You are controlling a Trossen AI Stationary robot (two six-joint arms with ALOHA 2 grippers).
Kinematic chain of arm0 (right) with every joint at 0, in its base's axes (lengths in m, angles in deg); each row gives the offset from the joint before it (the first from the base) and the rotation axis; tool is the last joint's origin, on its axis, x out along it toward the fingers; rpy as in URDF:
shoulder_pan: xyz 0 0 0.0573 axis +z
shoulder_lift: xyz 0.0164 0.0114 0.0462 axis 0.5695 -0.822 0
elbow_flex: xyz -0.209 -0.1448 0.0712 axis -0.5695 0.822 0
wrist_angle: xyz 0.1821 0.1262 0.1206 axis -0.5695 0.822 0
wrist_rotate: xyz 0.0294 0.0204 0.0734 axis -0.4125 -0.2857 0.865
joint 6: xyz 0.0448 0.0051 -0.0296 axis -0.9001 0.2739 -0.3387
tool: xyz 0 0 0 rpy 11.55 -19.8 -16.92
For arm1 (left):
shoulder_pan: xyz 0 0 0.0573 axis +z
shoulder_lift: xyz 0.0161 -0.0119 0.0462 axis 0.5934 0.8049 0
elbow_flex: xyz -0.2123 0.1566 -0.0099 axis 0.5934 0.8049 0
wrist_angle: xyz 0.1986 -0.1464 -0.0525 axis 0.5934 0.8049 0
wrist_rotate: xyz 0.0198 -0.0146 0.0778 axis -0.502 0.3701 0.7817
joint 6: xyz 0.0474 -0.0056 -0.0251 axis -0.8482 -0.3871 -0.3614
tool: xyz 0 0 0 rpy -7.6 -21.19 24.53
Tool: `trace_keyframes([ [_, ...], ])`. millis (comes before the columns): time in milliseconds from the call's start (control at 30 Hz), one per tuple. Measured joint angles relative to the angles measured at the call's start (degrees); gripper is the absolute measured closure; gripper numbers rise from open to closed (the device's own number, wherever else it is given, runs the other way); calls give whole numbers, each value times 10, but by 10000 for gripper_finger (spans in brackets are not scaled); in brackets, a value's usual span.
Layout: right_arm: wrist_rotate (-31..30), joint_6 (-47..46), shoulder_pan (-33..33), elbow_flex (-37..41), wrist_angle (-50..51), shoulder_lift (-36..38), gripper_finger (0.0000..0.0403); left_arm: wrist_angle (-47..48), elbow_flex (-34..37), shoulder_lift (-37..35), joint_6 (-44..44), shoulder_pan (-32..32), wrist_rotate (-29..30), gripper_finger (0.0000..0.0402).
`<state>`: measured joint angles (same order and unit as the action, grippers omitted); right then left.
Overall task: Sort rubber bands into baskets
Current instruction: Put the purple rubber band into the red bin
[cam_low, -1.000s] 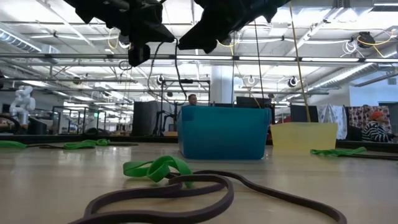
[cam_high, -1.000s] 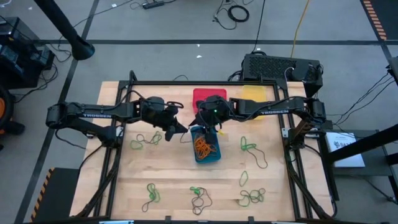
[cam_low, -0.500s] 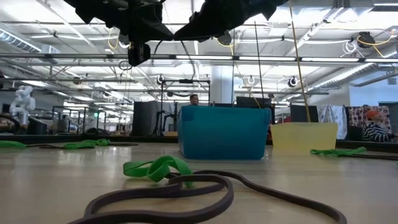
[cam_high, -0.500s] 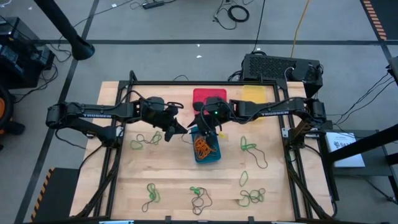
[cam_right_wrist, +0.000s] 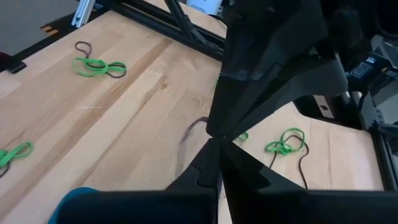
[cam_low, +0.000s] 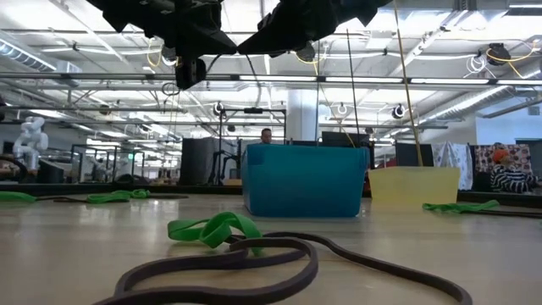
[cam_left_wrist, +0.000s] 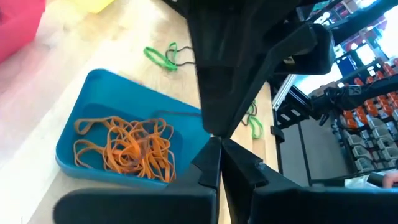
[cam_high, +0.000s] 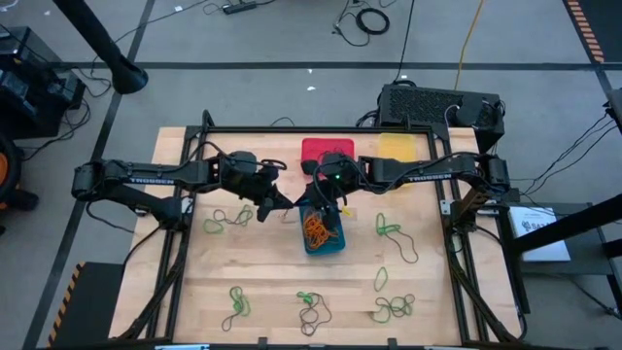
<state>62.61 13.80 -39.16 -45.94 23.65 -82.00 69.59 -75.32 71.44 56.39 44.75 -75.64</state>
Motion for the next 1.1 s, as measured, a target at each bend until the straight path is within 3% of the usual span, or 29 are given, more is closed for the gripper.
trace_keyframes([
  [300,-3,-53,-11,0,6,6,402,-13,0,0,-19,-11,45,284],
  [500,-2,-90,-53,0,26,44,403,-13,0,-26,-19,22,37,218],
  [767,-9,-126,-129,0,63,63,403,130,0,-126,-34,102,60,210],
  [900,-64,-126,-164,0,85,61,403,227,0,-176,-44,118,115,210],
  [1100,-75,-128,-218,0,104,57,402,297,0,-229,-44,119,195,210],
])
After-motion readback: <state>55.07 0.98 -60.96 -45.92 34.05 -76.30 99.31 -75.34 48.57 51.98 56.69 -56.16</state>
